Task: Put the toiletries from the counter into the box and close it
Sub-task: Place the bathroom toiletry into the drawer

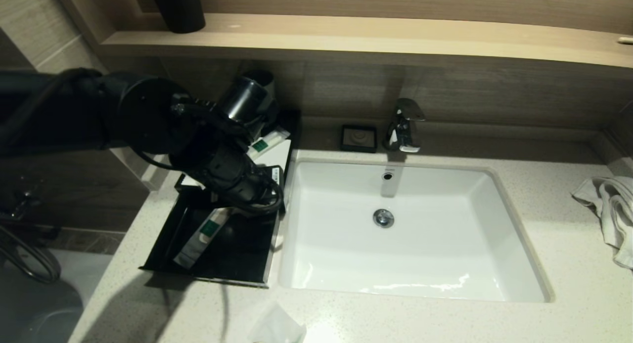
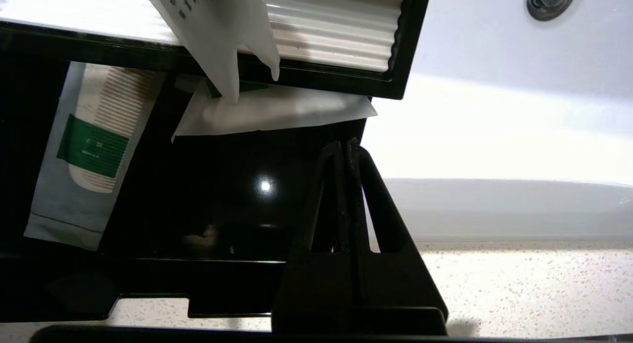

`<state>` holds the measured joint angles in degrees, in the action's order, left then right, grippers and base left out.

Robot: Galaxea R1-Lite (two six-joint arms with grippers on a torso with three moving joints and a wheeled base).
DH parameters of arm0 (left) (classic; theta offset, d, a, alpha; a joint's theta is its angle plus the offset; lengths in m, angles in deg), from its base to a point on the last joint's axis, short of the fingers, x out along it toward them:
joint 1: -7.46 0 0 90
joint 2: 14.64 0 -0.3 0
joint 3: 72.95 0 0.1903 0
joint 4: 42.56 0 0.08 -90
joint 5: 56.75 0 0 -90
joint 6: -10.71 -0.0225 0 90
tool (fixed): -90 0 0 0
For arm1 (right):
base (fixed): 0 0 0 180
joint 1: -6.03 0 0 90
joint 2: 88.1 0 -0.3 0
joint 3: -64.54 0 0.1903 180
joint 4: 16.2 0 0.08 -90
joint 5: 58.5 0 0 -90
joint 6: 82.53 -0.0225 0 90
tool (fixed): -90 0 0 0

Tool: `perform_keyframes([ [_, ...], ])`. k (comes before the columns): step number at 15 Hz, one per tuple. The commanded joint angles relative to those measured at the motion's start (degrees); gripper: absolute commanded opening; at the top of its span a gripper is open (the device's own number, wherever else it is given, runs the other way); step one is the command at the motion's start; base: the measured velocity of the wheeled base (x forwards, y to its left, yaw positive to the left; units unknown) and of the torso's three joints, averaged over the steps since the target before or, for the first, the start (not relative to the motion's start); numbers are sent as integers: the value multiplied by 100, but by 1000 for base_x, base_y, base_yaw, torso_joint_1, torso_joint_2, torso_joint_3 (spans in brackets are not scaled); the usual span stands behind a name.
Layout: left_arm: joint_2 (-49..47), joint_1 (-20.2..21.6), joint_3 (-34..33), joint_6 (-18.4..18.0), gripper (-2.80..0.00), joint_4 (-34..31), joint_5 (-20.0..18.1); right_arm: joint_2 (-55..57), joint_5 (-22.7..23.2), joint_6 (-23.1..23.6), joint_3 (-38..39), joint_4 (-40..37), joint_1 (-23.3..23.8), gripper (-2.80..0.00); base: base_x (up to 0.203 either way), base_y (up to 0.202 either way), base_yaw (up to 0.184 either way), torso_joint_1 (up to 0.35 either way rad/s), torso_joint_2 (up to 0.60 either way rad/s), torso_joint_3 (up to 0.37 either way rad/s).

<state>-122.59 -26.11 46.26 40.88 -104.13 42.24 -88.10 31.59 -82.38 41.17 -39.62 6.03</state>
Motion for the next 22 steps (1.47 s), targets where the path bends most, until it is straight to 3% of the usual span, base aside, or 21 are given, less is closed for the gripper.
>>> perform_keyframes([
  [1,-160,0,5,24,-280,-20,125,0,-1,6,0,-3,0,-280,0,0,0,0,0,0],
  [22,-77,9,-136,103,-280,120,269,0,-1,2,0,-3,7,-280,0,0,0,0,0,0],
])
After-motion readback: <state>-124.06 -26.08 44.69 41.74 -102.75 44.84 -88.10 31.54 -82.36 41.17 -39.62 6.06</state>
